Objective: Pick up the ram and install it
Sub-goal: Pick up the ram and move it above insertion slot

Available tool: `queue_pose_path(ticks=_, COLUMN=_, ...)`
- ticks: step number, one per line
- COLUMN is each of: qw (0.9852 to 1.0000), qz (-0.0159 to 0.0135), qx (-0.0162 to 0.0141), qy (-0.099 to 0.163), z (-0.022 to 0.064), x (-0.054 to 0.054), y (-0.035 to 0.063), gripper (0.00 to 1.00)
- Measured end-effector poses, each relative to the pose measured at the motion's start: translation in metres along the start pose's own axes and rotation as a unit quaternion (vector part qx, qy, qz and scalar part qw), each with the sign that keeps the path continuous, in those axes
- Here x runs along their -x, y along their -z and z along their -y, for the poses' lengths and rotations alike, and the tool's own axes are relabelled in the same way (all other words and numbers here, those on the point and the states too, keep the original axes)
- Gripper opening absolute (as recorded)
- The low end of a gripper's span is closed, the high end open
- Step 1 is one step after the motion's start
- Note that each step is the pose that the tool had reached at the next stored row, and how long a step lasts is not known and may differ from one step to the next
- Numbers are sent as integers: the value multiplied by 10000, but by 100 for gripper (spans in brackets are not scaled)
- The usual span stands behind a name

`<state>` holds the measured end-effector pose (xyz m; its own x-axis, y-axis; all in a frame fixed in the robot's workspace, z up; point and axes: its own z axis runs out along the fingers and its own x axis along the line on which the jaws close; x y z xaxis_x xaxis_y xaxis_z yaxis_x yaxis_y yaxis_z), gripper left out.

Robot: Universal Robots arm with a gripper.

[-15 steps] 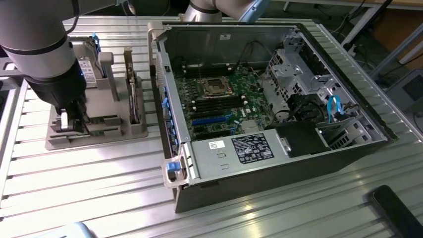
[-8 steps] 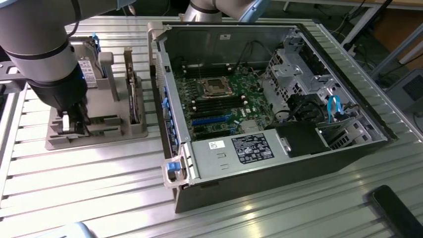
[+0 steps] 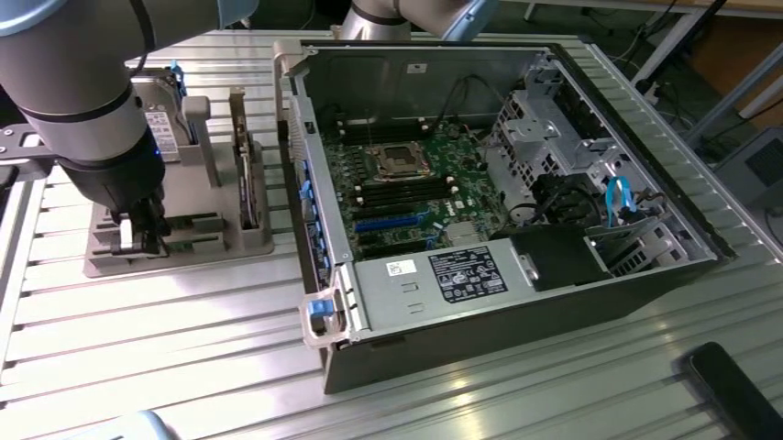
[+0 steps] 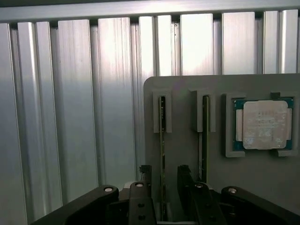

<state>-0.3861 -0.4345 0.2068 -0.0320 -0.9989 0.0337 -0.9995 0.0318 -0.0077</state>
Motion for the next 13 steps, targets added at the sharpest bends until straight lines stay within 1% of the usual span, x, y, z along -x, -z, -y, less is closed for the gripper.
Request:
queue_pose_path(ticks=6, qw=10000, qz=2, qx=-2, qy=1, z=1, x=5, y=-8, gripper=36)
queue_pose_path(ticks=8, qw=10000, qz=2, qx=-1, qy=0, z=-1, x=33, y=-22, gripper=36)
queue_pose_path(ticks=11, qw=10000, qz=1, qx=-1, qy=0, z=-1, x=35, y=-23, gripper=36)
queue_pose_path(ticks=13, qw=10000, qz=1, qx=-2, qy=0, z=-1, x=36, y=-50, gripper=36)
